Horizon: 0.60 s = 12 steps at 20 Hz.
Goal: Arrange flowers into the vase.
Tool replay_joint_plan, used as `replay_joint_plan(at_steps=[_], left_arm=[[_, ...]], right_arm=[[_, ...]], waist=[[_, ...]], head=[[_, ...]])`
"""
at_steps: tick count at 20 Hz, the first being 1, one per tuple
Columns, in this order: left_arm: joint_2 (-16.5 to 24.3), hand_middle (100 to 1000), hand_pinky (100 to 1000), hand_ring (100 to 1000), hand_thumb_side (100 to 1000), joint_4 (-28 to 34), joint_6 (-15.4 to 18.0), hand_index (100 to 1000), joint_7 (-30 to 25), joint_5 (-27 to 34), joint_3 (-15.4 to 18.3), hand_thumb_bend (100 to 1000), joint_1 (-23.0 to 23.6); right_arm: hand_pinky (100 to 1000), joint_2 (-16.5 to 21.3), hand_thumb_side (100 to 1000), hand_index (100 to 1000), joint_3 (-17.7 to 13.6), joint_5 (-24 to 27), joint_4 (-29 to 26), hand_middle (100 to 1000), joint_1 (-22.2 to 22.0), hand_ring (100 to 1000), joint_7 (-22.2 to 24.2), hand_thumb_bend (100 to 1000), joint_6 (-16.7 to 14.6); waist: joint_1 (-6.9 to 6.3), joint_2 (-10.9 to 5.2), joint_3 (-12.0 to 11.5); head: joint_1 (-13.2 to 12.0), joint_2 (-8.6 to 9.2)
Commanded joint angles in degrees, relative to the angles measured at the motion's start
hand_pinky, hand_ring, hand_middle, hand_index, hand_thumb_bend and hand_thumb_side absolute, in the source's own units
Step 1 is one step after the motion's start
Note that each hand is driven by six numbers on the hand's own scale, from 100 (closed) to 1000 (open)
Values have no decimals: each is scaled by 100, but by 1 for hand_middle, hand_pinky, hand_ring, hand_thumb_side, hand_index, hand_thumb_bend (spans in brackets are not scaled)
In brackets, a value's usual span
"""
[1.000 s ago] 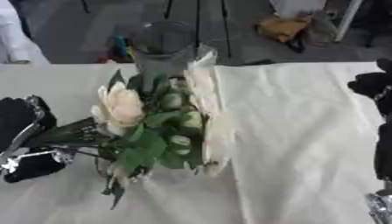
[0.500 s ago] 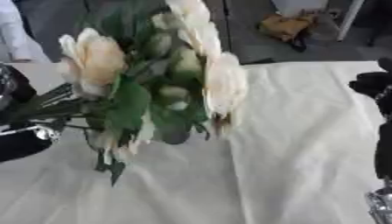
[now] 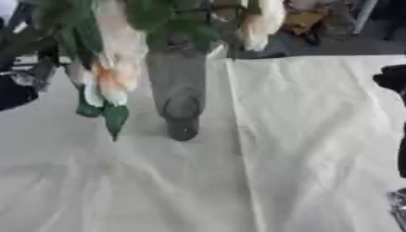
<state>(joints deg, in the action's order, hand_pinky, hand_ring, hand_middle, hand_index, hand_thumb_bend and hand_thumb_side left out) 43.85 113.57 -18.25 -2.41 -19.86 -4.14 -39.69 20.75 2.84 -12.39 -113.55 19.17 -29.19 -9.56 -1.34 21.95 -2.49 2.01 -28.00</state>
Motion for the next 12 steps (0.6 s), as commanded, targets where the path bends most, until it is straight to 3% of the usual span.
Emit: replay_joint_plan(at_steps=[1,6,12], left_arm=[[144,100,100,100,490,102,-141,100,266,324,174,158,-213],[46,100,100,100,486,12,-476,100,1011,1031,256,168,-598],[-48,100,100,100,486,-556,-450,100,1844,1617,216,169,-1137]], right_arm=[[716,171,1000,839,-14,33,-104,619,32,651,45,100,-14],[716,210,1000,839,23,51,-104,619,10,651,92,100,-15],[716,251,1000,839,69,67,-104,617,-13,650,149,100,-12]], waist=[[-91,-246,26],[-135,-293,130],[-199,-314,263]], head=[[-61,-14],[-121,7],[-186,46]])
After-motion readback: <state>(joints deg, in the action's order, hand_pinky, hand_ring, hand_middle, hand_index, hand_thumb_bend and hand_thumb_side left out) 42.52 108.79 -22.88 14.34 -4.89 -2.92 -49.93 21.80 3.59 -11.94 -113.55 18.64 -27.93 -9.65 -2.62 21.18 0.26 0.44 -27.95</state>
